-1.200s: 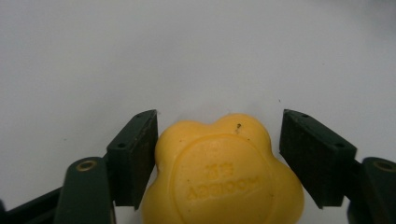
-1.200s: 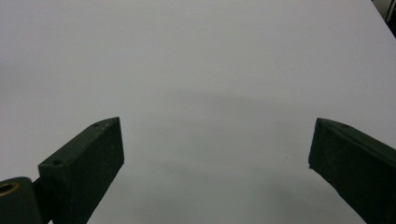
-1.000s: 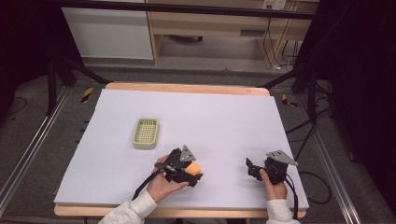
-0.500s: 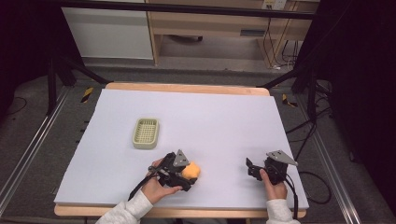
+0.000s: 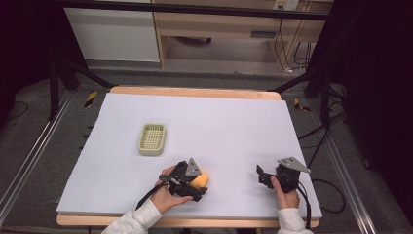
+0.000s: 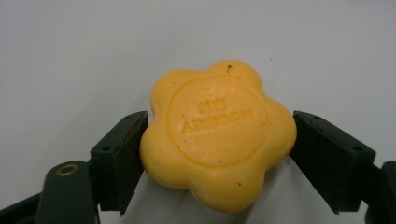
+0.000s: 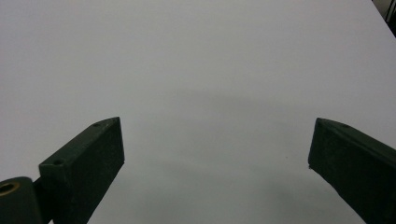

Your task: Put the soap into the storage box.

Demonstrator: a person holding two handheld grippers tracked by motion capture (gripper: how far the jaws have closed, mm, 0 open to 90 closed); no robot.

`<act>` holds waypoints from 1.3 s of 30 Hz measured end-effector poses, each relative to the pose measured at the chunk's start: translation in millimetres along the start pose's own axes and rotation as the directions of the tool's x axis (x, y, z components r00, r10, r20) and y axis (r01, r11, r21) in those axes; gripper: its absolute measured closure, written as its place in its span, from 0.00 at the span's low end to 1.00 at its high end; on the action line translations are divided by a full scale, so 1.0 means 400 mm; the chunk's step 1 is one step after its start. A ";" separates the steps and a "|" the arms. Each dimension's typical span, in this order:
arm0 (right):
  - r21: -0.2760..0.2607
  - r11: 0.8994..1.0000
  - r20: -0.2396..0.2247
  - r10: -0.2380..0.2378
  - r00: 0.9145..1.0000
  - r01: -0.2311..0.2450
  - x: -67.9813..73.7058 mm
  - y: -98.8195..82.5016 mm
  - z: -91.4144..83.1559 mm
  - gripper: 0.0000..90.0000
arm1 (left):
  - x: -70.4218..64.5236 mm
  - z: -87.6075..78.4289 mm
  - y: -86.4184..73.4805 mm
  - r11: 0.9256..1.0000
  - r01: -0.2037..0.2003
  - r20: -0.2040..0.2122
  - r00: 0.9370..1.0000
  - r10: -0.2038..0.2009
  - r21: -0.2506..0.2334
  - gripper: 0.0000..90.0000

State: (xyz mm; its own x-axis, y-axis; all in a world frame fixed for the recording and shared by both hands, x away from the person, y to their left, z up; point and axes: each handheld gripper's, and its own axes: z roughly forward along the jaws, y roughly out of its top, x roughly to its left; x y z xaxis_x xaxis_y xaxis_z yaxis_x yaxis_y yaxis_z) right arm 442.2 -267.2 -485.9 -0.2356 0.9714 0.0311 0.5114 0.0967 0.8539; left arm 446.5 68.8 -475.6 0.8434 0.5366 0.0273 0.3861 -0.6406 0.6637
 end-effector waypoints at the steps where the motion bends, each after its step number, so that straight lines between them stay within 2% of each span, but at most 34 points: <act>1: -0.001 1.000 0.002 -0.002 1.000 0.002 -0.001 0.000 0.000 0.04 | 0.000 0.002 0.000 1.000 0.000 -0.008 1.000 0.000 -0.002 0.24; 3: 0.002 1.000 -0.002 0.001 1.000 -0.001 -0.001 0.000 0.001 0.04 | 0.001 0.002 0.000 1.000 0.002 -0.014 1.000 -0.002 -0.003 0.28; 23: 0.000 1.000 0.000 0.001 1.000 -0.001 -0.002 0.000 0.001 0.05 | -0.004 -0.003 0.002 1.000 0.017 -0.048 0.999 -0.017 -0.016 0.29; 27: 0.000 1.000 0.000 0.001 1.000 -0.001 -0.002 0.000 0.001 0.05 | -0.001 -0.002 0.001 1.000 0.023 -0.037 0.999 -0.023 -0.015 0.29; 31: 0.000 1.000 0.000 0.000 1.000 0.000 -0.002 0.000 0.001 0.05 | -0.004 -0.001 -0.002 1.000 0.007 -0.047 0.999 -0.008 -0.014 0.28; 34: 0.000 1.000 0.000 0.002 1.000 -0.002 -0.001 0.000 0.000 0.05 | 0.000 0.000 -0.005 1.000 0.007 -0.034 0.999 -0.007 -0.014 0.28; 39: 0.001 1.000 -0.002 0.002 1.000 -0.002 -0.002 0.000 0.001 0.05 | 0.005 0.001 -0.003 0.999 -0.031 -0.022 0.999 0.031 -0.028 0.27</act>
State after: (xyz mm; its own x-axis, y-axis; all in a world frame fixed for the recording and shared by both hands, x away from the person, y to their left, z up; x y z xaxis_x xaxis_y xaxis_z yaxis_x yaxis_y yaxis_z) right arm 442.6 -267.9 -486.0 -0.2361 0.9712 0.0333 0.5122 0.0952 0.8536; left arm 447.8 70.3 -476.4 0.8464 0.5287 0.0639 0.3489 -0.6412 0.6835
